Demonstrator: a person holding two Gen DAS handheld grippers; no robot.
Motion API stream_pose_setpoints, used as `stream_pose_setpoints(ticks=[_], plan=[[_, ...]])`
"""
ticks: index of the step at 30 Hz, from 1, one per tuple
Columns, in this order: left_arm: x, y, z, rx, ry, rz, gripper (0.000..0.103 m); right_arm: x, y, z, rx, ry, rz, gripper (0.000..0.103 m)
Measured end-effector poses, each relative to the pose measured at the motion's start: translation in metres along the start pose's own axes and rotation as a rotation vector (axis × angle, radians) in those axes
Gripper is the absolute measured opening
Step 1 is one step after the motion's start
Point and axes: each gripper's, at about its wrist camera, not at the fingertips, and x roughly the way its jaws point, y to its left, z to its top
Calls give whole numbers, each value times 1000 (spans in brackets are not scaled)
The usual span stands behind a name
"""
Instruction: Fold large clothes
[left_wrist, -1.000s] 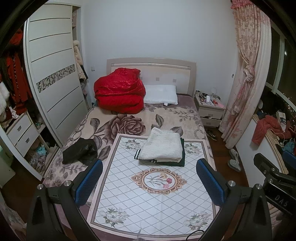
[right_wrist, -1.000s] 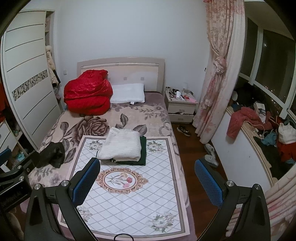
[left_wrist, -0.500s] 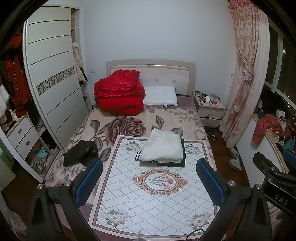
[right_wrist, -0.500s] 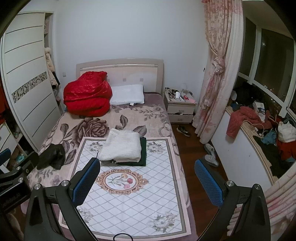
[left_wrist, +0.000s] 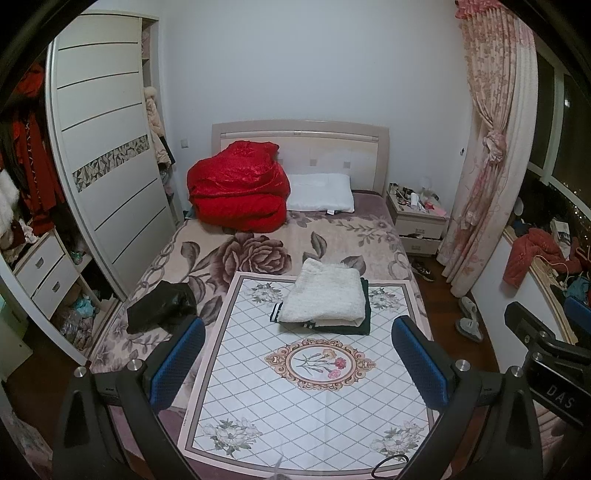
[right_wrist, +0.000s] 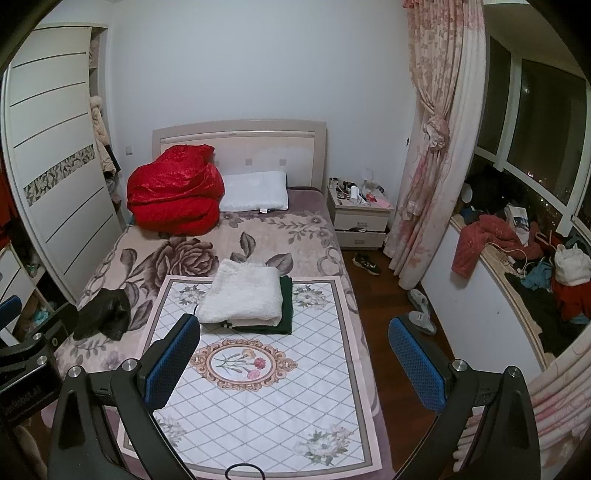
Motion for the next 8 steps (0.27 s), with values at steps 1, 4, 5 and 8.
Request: stream_pose_setpoints(ticks=[1,4,5,8], plan=[[0,1,0,2,1,-1,103,1,1,1,0,0,0,103],[-1,2,2,2,1,-5,103,-1,0,-1,1,0,-2,103],[-1,2,3,1,-1,-2,103,-3,0,-3,4,0,-2,103],[-2,5,6,-3,-5,0,103,-4,-1,-4,2,-2,-5,103]])
